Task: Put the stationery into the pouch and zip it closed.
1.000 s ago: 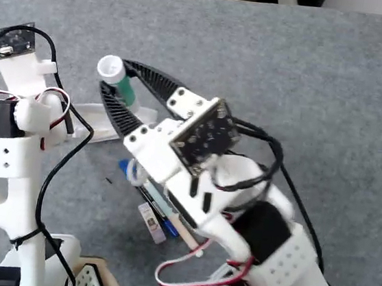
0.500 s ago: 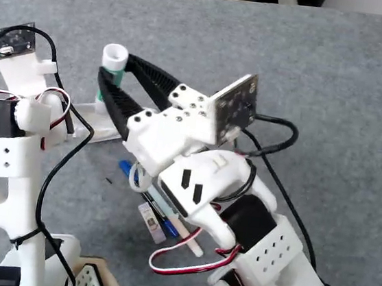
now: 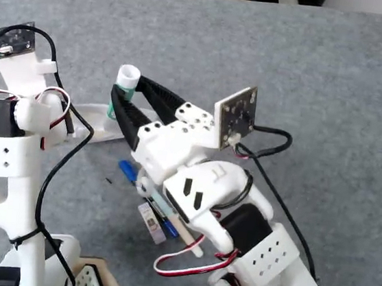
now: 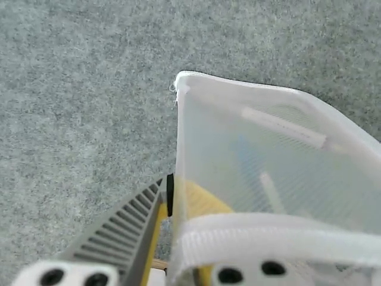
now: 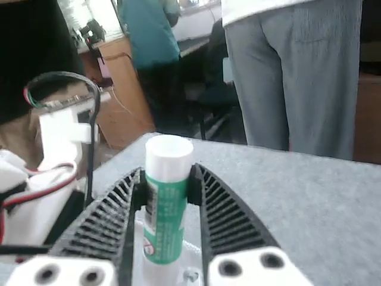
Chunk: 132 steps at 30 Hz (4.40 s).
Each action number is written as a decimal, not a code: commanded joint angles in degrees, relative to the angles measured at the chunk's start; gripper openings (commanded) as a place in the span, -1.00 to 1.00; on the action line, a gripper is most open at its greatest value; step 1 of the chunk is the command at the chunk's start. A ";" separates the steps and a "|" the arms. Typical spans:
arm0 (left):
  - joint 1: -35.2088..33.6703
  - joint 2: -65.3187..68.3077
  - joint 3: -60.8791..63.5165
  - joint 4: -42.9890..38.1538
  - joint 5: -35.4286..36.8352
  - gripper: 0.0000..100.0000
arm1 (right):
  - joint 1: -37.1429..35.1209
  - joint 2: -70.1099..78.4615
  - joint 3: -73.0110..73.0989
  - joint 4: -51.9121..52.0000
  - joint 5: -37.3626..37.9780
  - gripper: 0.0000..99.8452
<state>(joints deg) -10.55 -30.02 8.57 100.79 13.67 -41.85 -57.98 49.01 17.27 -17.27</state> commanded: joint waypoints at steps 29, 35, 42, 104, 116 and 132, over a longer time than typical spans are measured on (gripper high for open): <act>-1.89 0.97 -1.19 0.00 0.18 -0.94 | -4.22 -5.93 1.63 5.63 22.42 -0.51; -1.89 0.97 -1.19 0.00 0.18 -0.94 | 1.14 -9.19 -6.11 12.04 21.98 -0.51; -1.89 0.97 -1.10 0.00 0.18 -0.94 | 16.09 -7.78 -13.67 32.70 21.89 -0.51; -25.98 0.97 -1.27 0.00 0.18 -0.94 | -1.23 43.47 1.19 33.93 33.41 -0.51; -25.63 0.97 -1.01 0.00 0.18 -0.94 | -1.14 47.96 1.19 27.87 33.32 -0.53; -25.54 0.97 -0.92 0.00 0.18 -0.94 | 0.88 48.84 0.75 24.53 30.51 -0.87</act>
<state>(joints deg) -35.52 -29.49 8.40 100.70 13.76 -42.73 -8.75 50.51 42.59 15.43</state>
